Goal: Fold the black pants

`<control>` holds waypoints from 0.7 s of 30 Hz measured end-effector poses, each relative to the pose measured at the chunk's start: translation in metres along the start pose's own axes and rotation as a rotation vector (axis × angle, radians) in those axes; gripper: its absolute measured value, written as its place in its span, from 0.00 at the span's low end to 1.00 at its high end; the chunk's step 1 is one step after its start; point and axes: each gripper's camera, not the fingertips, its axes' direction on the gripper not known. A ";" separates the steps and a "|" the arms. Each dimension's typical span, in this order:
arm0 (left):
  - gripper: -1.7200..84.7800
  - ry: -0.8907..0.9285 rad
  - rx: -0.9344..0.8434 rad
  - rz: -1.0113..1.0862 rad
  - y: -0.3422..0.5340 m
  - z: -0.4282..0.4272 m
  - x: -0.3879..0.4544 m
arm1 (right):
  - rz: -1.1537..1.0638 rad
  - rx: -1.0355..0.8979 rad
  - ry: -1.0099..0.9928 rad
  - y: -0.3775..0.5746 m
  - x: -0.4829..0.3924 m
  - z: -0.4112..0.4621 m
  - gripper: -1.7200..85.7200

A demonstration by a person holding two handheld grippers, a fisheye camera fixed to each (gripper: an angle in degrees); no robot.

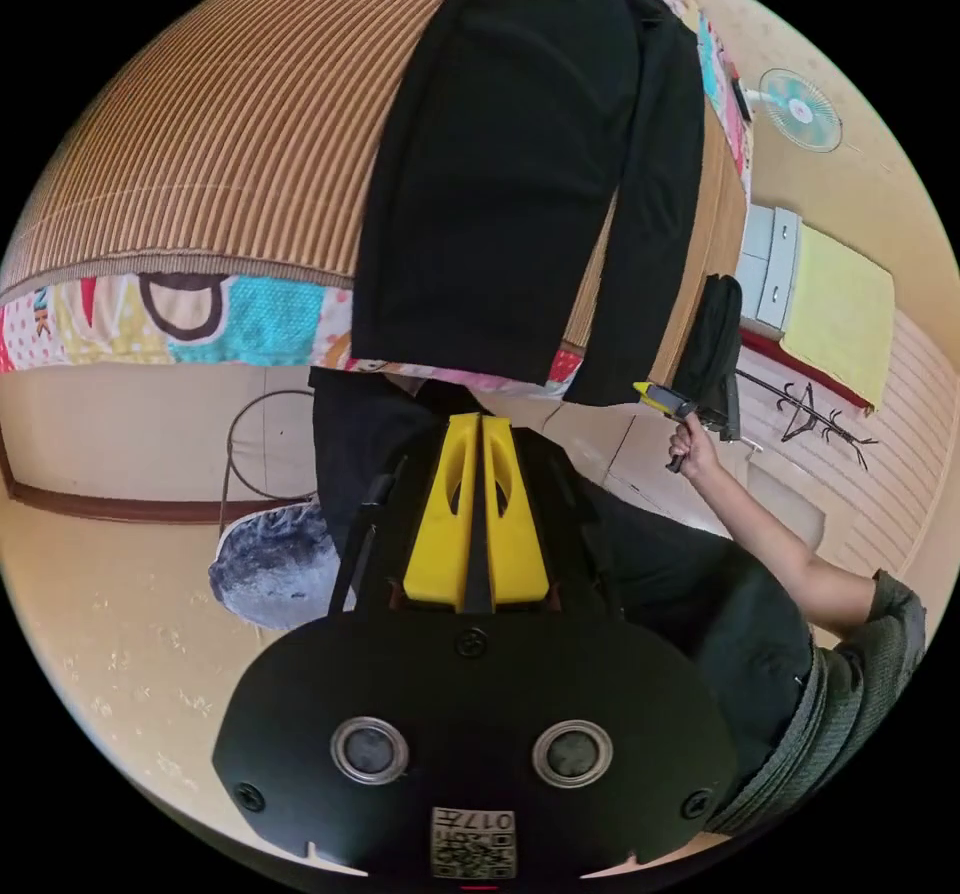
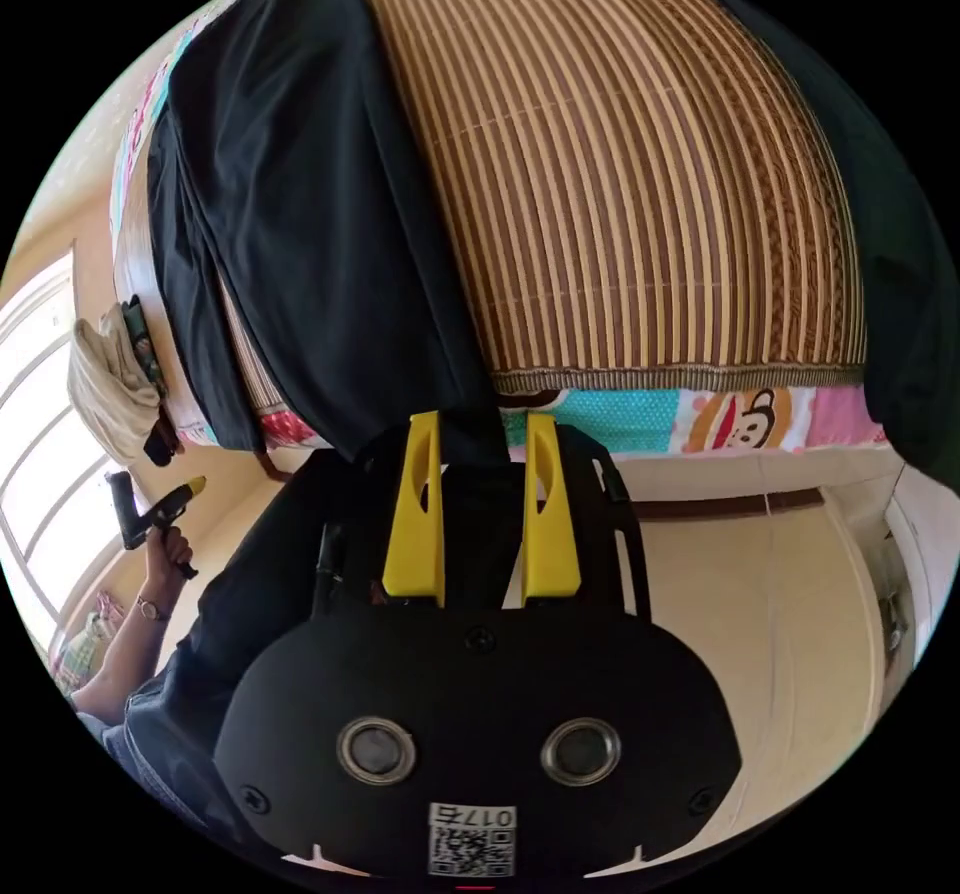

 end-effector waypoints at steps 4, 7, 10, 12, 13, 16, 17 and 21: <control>0.01 0.142 0.038 -0.039 0.010 0.053 0.024 | -0.158 -0.035 0.013 0.002 0.015 -0.009 0.08; 0.02 0.146 0.002 -0.014 0.002 0.085 0.064 | -0.322 0.028 -0.109 0.026 0.017 -0.037 0.07; 0.09 -0.005 -0.094 0.140 -0.016 0.114 0.130 | -0.427 0.089 -0.271 0.049 0.016 -0.071 0.06; 0.13 -0.015 -0.114 0.236 -0.027 0.124 0.166 | -0.481 0.109 -0.359 0.057 0.013 -0.087 0.06; 0.16 -0.027 -0.106 0.280 -0.034 0.127 0.186 | -0.514 0.116 -0.409 0.059 0.010 -0.096 0.06; 0.20 -0.091 -0.129 0.361 -0.053 0.139 0.225 | -0.612 0.114 -0.488 0.057 -0.002 -0.108 0.05; 0.21 -0.107 -0.150 0.376 -0.057 0.144 0.230 | -0.659 0.104 -0.501 0.056 -0.009 -0.111 0.05; 0.12 -0.318 -0.245 0.411 -0.068 0.171 0.240 | -0.818 0.028 -0.448 0.049 -0.027 -0.113 0.05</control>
